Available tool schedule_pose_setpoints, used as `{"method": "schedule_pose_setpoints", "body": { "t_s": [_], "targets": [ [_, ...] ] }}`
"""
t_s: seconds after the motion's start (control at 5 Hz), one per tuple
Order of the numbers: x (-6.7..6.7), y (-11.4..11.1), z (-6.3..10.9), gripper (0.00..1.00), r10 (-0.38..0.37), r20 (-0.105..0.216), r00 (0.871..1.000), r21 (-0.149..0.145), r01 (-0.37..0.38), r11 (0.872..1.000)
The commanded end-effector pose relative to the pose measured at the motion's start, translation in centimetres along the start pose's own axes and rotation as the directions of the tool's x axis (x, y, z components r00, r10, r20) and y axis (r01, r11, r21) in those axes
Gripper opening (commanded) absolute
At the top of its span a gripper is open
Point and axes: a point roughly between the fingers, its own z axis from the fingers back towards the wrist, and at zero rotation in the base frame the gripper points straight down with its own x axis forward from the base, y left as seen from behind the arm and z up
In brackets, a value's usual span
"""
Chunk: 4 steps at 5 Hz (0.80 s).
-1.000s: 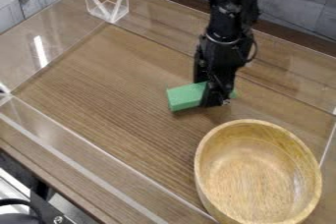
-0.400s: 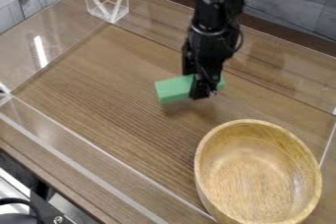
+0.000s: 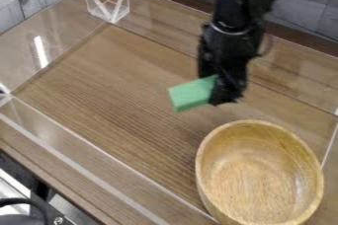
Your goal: Put green object into wooden bowl
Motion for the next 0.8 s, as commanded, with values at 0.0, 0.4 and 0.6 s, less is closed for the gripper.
{"method": "schedule_pose_setpoints", "body": {
  "t_s": [0.0,0.4,0.6],
  "targets": [
    [1.1,-2.7,2.0,0.00,0.032,0.060,0.998,0.003,-0.032,0.999],
    [0.6,-6.9,0.3,0.00,0.028,0.083,0.996,-0.043,-0.025,0.999],
    [-0.1,-7.7,-1.2,0.00,0.071,0.080,0.994,-0.059,-0.067,0.996]
  ]
}}
